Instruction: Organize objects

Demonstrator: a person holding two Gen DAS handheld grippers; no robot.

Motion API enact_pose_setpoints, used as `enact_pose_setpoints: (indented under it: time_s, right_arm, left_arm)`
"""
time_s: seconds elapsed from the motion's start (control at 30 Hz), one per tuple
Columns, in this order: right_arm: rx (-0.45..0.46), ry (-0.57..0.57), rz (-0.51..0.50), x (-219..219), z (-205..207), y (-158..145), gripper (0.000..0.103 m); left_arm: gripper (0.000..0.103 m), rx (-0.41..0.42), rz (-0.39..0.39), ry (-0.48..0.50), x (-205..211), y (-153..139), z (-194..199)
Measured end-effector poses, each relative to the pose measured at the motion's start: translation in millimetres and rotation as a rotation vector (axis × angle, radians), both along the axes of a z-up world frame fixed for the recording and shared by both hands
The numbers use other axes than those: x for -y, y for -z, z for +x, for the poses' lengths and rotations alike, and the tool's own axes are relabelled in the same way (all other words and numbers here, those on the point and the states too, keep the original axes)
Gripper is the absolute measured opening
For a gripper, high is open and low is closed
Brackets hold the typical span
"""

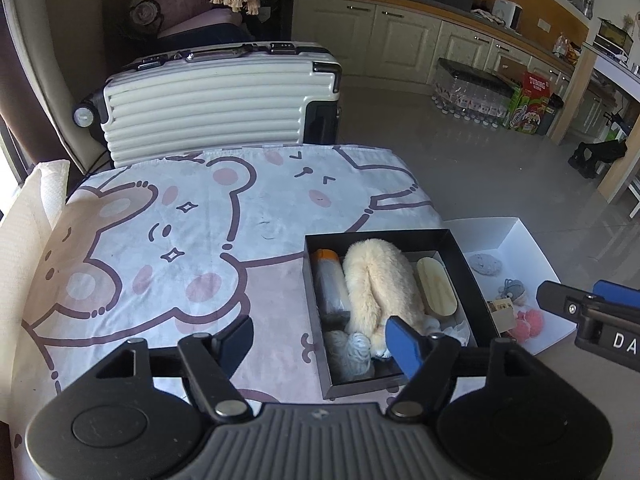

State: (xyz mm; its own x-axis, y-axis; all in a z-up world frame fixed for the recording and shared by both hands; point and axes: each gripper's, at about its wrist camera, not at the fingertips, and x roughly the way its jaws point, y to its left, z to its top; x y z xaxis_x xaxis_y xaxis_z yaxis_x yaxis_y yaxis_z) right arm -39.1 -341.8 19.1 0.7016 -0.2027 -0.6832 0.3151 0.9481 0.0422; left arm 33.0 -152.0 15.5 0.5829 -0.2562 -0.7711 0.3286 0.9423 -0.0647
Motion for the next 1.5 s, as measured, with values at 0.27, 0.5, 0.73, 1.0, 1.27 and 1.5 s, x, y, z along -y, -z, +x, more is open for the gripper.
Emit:
enact_pose_setpoints:
  time_s: [0.27,0.5,0.73,1.0,1.27,1.5]
  right_arm:
    - [-0.019,0.015,-0.055,-6.1,-6.6,-3.9,0.092]
    - [-0.045,0.017,-0.099,-10.0,-9.8,-2.8,0.100]
    - [-0.055,0.044,-0.091,-4.0,-12.8,-1.0,0.103]
    - [-0.067,0.045,-0.106,-5.7,-11.8,3.5,0.103]
    - [-0.079,0.047,-0.100,-4.3,-9.3,5.4,0.103]
    - [-0.083,0.048,-0.099,-2.4,-9.8,6.4,0.103]
  left_arm:
    - [0.095,0.035,0.010,-0.010,-10.1,-5.2,-7.4]
    - [0.103,0.051,0.031,-0.011,-10.6,-6.5,-9.8]
    - [0.103,0.058,0.053,-0.010,-10.8,-5.2,-10.1]
    - [0.103,0.058,0.066,-0.017,-13.1,-2.9,-7.8]
    - [0.103,0.046,0.071,-0.023,-14.3,-0.2,-4.8]
    - [0.103,0.042,0.072,-0.017,-11.7,1.0,-4.5]
